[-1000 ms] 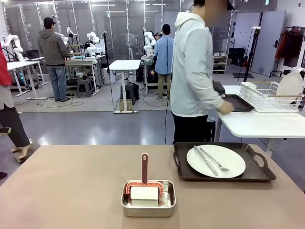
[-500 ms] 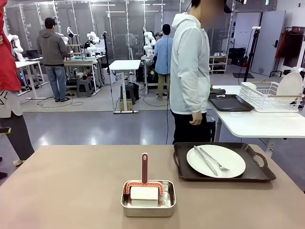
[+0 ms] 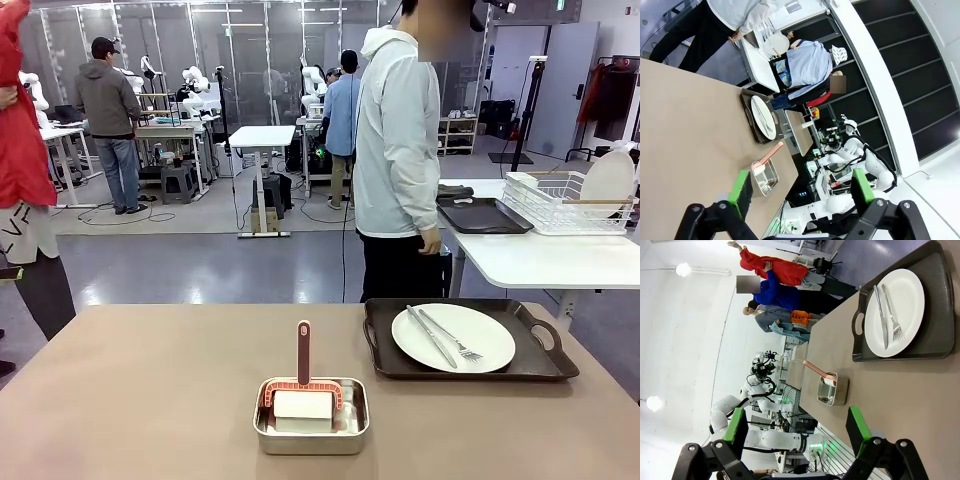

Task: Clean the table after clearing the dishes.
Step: When the right (or left) Handle tray is removed, use the right hand (or left hand) to clean the right (or left) side of the table with the Lint Roller.

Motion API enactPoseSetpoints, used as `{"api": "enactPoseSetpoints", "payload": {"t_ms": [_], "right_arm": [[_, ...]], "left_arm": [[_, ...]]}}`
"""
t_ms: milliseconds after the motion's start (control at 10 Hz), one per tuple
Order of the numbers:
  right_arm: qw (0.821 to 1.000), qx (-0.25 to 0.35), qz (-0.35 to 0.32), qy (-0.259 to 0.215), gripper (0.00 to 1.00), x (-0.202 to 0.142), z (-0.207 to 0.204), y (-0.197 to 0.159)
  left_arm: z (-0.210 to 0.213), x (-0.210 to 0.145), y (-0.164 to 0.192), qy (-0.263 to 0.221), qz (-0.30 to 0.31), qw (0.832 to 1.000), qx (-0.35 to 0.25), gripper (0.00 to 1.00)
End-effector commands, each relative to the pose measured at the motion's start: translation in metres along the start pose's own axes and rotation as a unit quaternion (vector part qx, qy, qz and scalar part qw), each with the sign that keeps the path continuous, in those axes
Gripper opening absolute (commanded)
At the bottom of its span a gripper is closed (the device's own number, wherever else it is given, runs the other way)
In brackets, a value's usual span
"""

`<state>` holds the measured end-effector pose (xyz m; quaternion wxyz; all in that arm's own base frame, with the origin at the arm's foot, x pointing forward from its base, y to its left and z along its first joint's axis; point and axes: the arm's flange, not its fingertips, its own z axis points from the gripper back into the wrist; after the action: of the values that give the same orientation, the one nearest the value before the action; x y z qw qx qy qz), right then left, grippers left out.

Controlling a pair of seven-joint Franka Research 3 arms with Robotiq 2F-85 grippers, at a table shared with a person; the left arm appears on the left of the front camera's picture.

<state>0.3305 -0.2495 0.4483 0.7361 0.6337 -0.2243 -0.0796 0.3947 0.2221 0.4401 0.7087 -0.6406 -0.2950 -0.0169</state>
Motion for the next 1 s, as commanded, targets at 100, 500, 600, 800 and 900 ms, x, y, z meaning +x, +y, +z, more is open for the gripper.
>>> {"api": "enactPoseSetpoints", "payload": {"t_ms": [100,500,600,800,900], "right_arm": [[1.0,0.002,0.004,0.001,1.0,-0.0009,0.0012,0.003],[1.0,0.002,0.004,0.001,1.0,-0.0009,0.0012,0.003],[1.0,0.002,0.004,0.001,1.0,-0.0009,0.0012,0.003],[1.0,0.002,0.004,0.001,1.0,-0.0009,0.0012,0.003],[1.0,0.002,0.004,0.001,1.0,-0.0009,0.0012,0.003]], "left_arm": [[0.0009,-0.0036,-0.0038,0.0,-0.001,1.0,0.0,1.0],[0.0009,-0.0036,-0.0038,0.0,-0.001,1.0,0.0,1.0],[0.0009,-0.0036,-0.0038,0.0,-0.001,1.0,0.0,1.0],[0.0009,-0.0036,-0.0038,0.0,-0.001,1.0,0.0,1.0],[0.0009,-0.0036,-0.0038,0.0,-0.001,1.0,0.0,1.0]]}}
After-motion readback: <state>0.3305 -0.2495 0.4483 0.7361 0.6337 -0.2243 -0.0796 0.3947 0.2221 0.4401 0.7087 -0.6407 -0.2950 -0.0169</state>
